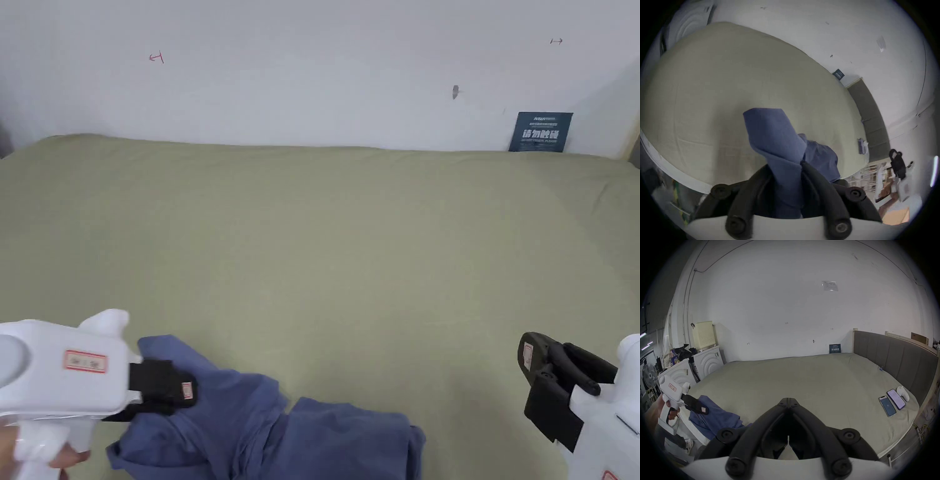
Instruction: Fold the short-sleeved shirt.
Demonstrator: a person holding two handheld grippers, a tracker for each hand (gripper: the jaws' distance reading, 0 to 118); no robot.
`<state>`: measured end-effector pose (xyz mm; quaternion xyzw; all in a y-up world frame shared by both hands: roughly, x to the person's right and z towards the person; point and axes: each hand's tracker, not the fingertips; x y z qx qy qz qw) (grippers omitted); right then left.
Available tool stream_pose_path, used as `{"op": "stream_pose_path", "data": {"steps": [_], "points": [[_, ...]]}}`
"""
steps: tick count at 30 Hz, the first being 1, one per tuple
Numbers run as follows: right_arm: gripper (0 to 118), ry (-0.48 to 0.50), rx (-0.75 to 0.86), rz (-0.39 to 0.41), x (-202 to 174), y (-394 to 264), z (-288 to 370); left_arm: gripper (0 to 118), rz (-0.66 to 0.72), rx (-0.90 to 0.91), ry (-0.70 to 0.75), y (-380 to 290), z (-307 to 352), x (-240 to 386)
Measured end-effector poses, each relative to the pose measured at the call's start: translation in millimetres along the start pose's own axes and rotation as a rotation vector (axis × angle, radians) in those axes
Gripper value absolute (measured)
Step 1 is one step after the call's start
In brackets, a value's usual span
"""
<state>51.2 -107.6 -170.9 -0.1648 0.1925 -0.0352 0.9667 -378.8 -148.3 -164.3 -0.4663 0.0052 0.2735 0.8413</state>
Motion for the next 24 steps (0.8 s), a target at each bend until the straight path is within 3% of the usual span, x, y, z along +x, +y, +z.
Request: {"op": "stream_pose_path", "data": {"steps": [9, 13, 14, 15, 16, 18, 21, 22, 23, 24], "points": [[1, -0.040, 0.028, -0.011, 13.6, 3.1, 20.7, 13, -0.267, -0.084, 0.169, -29.8, -87.5, 126.5], [1, -0.047, 0.034, -0.041, 20.7, 1.1, 23.3, 15, -0.275, -0.109, 0.159, -57.1, -140.9, 158.5], [1, -0.049, 0.029, -0.044, 23.0, 0.5, 23.1, 36, -0.294, -0.101, 0.117, -63.1, -156.2, 162.9], [1, -0.050, 0.023, -0.044, 24.7, 0.0, 23.3, 89, -0.290, -0.099, 0.052, -73.2, -159.7, 172.2], [1, -0.056, 0.016, -0.042, 26.0, -0.2, 23.9, 118, -0.292, -0.131, 0.030, -76.5, -169.0, 175.1], [1, -0.067, 0.015, -0.040, 28.8, -1.4, 26.3, 110, -0.224, -0.077, -0.009, -80.0, -173.1, 172.1], [1, -0.076, 0.014, -0.051, 32.0, -3.0, 27.0, 106, -0.142, -0.068, -0.055, -60.1, -156.2, 153.0], [1, -0.077, 0.014, -0.056, 32.6, -4.1, 25.8, 99, -0.133, -0.069, -0.072, -57.1, -147.5, 146.2], [1, -0.076, 0.010, -0.060, 33.0, -5.2, 23.9, 86, -0.129, -0.061, -0.101, -53.1, -138.1, 139.1], [1, -0.072, 0.004, -0.061, 33.3, -6.8, 21.1, 61, -0.118, -0.046, -0.123, -51.1, -129.8, 130.7]]}}
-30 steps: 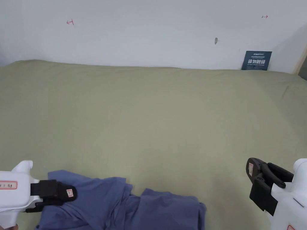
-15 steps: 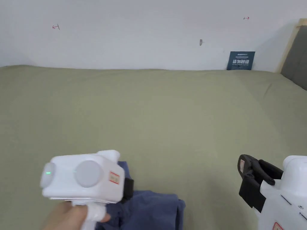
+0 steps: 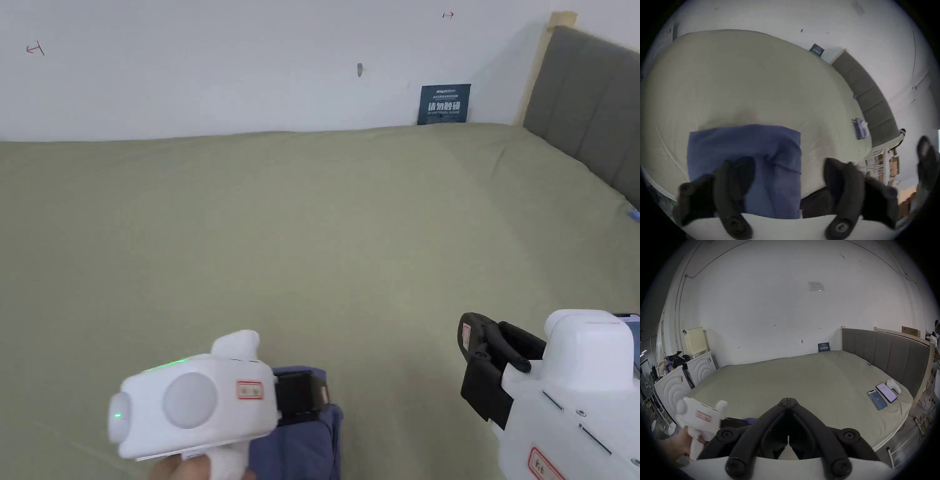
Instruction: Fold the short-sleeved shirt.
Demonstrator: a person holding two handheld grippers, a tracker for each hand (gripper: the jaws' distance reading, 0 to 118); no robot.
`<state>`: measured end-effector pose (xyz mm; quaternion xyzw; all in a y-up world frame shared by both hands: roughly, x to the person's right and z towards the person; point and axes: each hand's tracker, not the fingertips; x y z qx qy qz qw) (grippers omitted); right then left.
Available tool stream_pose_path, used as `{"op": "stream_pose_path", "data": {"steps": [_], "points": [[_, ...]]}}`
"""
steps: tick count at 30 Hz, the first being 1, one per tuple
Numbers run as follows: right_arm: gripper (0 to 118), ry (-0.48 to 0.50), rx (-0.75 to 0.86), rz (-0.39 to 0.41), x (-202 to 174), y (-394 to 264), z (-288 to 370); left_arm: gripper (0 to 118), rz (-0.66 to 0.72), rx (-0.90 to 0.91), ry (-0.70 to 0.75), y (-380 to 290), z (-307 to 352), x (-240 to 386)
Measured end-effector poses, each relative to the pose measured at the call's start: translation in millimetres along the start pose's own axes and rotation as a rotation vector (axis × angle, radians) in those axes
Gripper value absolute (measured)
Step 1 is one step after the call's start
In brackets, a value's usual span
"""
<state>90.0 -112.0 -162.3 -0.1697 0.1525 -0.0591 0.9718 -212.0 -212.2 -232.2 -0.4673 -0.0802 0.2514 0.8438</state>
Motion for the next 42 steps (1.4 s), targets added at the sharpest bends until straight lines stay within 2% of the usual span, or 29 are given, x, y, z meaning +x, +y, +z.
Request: {"op": "stream_pose_path", "data": {"steps": [2, 7, 13, 16, 22, 25, 27, 30, 33, 35, 36, 38, 40, 41, 42], "points": [[1, 0.005, -0.021, -0.009, -0.4, -4.0, -7.4, 1, -0.010, -0.020, -0.036, 0.1, 9.0, -14.7], [1, 0.023, -0.056, -0.038, -2.2, -12.7, -16.4, 0, 0.052, -0.119, -0.158, -9.4, -6.8, -38.2], [1, 0.018, -0.110, -0.031, -0.4, -20.4, -23.9, 0, 0.141, -0.248, -0.326, -32.1, -81.3, -57.5], [1, 0.033, -0.156, -0.053, 7.2, -25.0, -31.3, 0, 0.122, -0.242, -0.379, -41.2, -96.6, -66.4], [1, 0.198, -0.317, -0.241, 16.7, -45.3, -67.8, 0, 0.124, -0.261, -0.396, -29.1, -84.7, -68.9], [1, 0.349, -0.425, -0.287, 12.7, -56.3, -96.5, 0, 0.073, -0.222, -0.385, -17.9, -55.7, -69.4], [1, 0.481, -0.509, -0.346, 7.1, -68.4, -123.5, 0, 0.074, -0.193, -0.398, -9.8, -26.5, -77.9], [1, 0.676, -0.628, -0.449, -2.8, -97.1, -167.2, 0, 0.057, -0.135, -0.340, -2.8, 13.2, -98.4], [1, 0.769, -0.748, -0.521, -13.6, -126.8, -205.0, 0, 0.069, -0.100, -0.269, 1.0, 37.3, -129.0], [1, 0.889, -0.833, -0.623, -9.3, -151.1, -231.2, 0, 0.093, -0.107, -0.231, 4.5, 40.1, -149.7], [1, 0.919, -0.876, -0.690, -4.0, -166.5, -243.1, 0, 0.107, -0.105, -0.211, 5.4, 40.9, -159.7], [1, 0.865, -0.936, -0.754, 7.9, -194.3, -261.0, 0, 0.135, -0.126, -0.217, 6.3, 38.4, -177.8], [1, 0.982, -0.903, -0.930, 22.0, -204.3, -265.1, 0, 0.147, -0.124, -0.225, 6.3, 34.2, -190.1], [1, 0.978, -0.885, -0.944, 24.6, -202.7, -262.8, 5, 0.152, -0.133, -0.222, 7.3, 31.9, -195.1], [1, 0.975, -0.893, -0.923, 23.7, -201.5, -262.0, 10, 0.156, -0.138, -0.225, 7.6, 29.7, -200.0]]}}
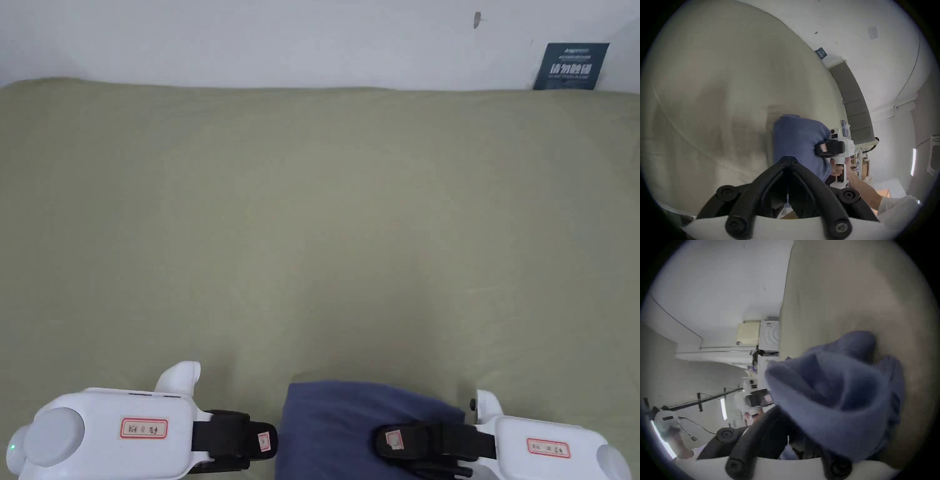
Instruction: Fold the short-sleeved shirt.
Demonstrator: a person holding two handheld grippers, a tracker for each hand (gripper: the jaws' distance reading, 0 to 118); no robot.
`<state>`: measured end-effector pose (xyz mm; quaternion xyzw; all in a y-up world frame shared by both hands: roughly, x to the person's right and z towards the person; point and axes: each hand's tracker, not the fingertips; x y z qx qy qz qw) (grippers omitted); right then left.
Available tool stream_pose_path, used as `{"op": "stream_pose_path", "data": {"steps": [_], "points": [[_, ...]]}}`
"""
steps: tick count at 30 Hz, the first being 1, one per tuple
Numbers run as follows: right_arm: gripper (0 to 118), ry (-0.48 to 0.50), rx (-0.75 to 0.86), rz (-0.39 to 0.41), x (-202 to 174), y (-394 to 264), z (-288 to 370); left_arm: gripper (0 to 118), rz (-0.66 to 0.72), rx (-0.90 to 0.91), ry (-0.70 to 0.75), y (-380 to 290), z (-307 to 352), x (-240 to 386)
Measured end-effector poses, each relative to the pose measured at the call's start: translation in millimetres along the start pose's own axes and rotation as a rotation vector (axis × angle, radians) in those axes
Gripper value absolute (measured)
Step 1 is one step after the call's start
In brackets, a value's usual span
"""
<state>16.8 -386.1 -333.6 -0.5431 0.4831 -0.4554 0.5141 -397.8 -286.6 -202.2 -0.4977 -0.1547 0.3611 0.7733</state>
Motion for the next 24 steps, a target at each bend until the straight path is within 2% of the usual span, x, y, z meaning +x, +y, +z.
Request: {"op": "stream_pose_path", "data": {"steps": [1, 2, 3, 4, 6, 9, 13, 14, 15, 16, 17, 19, 21, 22, 24], "points": [[1, -0.014, -0.014, 0.019, -1.1, 0.3, -1.3, 10, -0.007, -0.001, -0.019, 0.7, -2.1, -4.9], [1, -0.032, -0.028, 0.043, -2.3, 1.1, -2.5, 38, -0.007, 0.002, -0.071, 2.5, -7.1, -11.2], [1, -0.029, -0.028, 0.039, -5.6, 1.6, -2.7, 94, 0.011, -0.037, -0.116, 5.1, -16.2, -17.6], [1, -0.029, -0.029, 0.035, -5.9, 1.9, -2.2, 118, 0.045, -0.083, -0.134, 6.3, -24.9, -21.1], [1, -0.031, -0.035, 0.035, -6.3, 2.2, -1.0, 118, 0.085, -0.120, -0.239, 6.9, -42.5, -26.2], [1, -0.034, -0.032, 0.035, -6.2, 1.4, -1.6, 118, 0.063, -0.131, -0.329, 8.9, -63.9, -14.6], [1, -0.028, -0.030, 0.029, -6.2, 1.4, -1.5, 116, 0.031, -0.129, -0.332, 9.2, -89.5, -1.6], [1, -0.029, -0.030, 0.028, -7.7, 1.3, -1.4, 104, 0.034, -0.128, -0.325, 10.6, -88.9, 0.4], [1, -0.034, -0.030, 0.031, -8.8, 1.3, -1.1, 57, 0.039, -0.130, -0.301, 12.5, -87.2, 0.2], [1, -0.045, -0.026, 0.037, -12.0, 1.0, -0.2, 21, 0.011, -0.116, -0.213, 12.7, -84.9, -0.6], [1, -0.057, -0.021, 0.050, -16.1, 0.7, 0.4, 22, -0.034, -0.093, -0.125, 12.5, -82.1, -1.6], [1, -0.178, -0.007, 0.139, -33.7, -3.5, 0.8, 22, 0.035, -0.113, -0.218, 9.4, -82.2, -8.3], [1, -0.269, 0.007, 0.237, -59.5, -13.2, 4.6, 22, 0.026, -0.109, -0.215, 11.2, -75.0, -5.8], [1, -0.352, 0.054, 0.304, -77.3, -20.7, 7.7, 22, 0.015, -0.102, -0.214, 11.0, -69.1, -5.8], [1, -0.399, 0.104, 0.404, -114.8, -35.6, 17.2, 22, 0.022, -0.104, -0.221, 13.1, -54.5, -11.5]]}}
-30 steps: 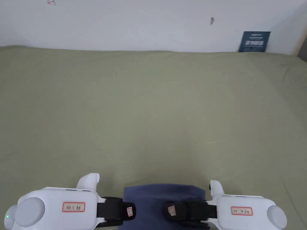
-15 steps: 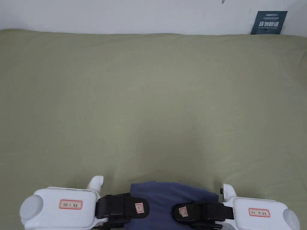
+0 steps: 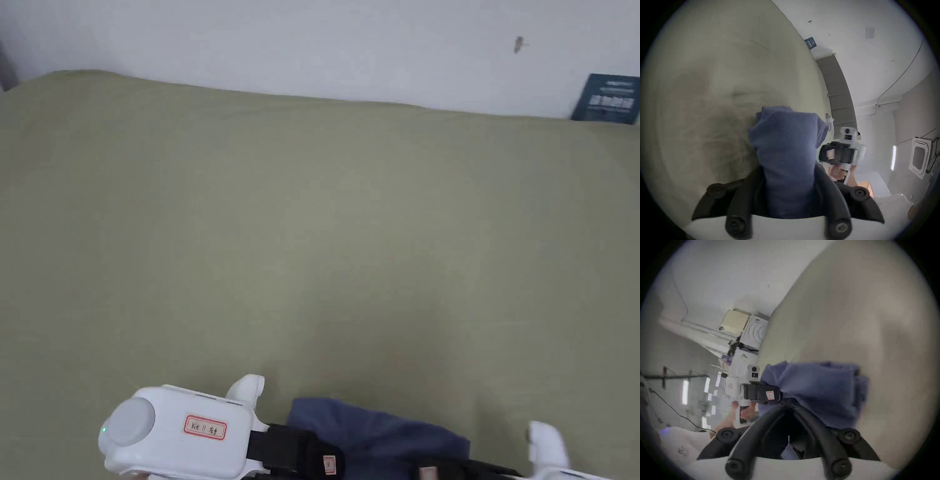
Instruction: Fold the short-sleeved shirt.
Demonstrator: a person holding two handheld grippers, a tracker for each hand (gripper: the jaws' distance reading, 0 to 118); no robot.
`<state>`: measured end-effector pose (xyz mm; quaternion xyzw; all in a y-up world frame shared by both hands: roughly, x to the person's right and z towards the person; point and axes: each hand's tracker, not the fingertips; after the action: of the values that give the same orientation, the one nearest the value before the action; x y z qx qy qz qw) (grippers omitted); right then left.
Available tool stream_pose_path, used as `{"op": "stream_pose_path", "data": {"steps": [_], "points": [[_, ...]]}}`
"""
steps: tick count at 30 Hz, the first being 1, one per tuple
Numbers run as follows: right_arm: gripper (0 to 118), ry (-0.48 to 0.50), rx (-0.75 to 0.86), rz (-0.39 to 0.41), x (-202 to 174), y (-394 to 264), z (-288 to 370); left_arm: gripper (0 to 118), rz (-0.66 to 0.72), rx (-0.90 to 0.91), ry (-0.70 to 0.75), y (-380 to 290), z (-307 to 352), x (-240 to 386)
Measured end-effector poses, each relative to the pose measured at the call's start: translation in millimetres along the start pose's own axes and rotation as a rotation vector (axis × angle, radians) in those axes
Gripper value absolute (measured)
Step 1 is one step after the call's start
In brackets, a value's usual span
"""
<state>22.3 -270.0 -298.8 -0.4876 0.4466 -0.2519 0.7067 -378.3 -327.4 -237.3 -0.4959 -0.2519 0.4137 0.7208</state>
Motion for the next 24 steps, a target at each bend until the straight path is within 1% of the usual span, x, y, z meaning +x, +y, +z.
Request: {"op": "stream_pose_path", "data": {"steps": [1, 2, 4, 6, 7, 12, 13, 14, 15, 16, 19, 20, 24], "points": [[1, -0.025, 0.044, 0.065, -17.3, -0.3, 13.3, 22, -0.010, 0.007, 0.008, 2.3, 11.9, 4.0], [1, -0.041, 0.067, 0.113, -33.7, 0.1, 25.9, 22, -0.020, 0.017, 0.030, 5.2, 27.5, 2.7], [1, -0.050, 0.110, 0.175, -55.8, 0.0, 43.7, 22, -0.017, 0.045, 0.050, 11.1, 60.3, -7.0], [1, -0.088, 0.151, 0.199, -70.6, 1.6, 53.8, 22, 0.003, 0.087, 0.094, 22.4, 101.8, -20.7], [1, -0.079, 0.168, 0.205, -76.0, 2.5, 57.6, 22, 0.011, 0.114, 0.122, 27.8, 128.9, -31.1], [1, -0.064, 0.206, 0.175, -84.9, 7.9, 54.0, 22, 0.084, 0.164, 0.232, 62.2, 248.6, -87.0], [1, -0.072, 0.214, 0.175, -87.2, 8.8, 51.4, 22, 0.108, 0.174, 0.263, 67.1, 268.6, -90.5], [1, -0.081, 0.219, 0.177, -89.2, 10.2, 48.7, 22, 0.101, 0.178, 0.300, 73.7, 293.7, -102.1], [1, -0.089, 0.226, 0.178, -87.0, 9.8, 50.2, 22, 0.102, 0.181, 0.318, 78.7, 314.8, -112.4], [1, -0.099, 0.234, 0.176, -82.7, 17.7, 38.5, 22, 0.109, 0.163, 0.320, 84.7, 333.3, -122.3], [1, -0.129, 0.248, 0.174, -84.4, 24.8, 29.2, 22, 0.114, 0.138, 0.414, 98.3, 369.2, -134.7], [1, -0.141, 0.255, 0.174, -85.1, 26.3, 26.1, 22, 0.142, 0.128, 0.424, 102.2, 377.8, -139.3], [1, -0.124, 0.257, 0.166, -80.2, 31.7, 20.2, 23, 0.153, 0.133, 0.445, 109.4, 385.6, -144.6]]}}
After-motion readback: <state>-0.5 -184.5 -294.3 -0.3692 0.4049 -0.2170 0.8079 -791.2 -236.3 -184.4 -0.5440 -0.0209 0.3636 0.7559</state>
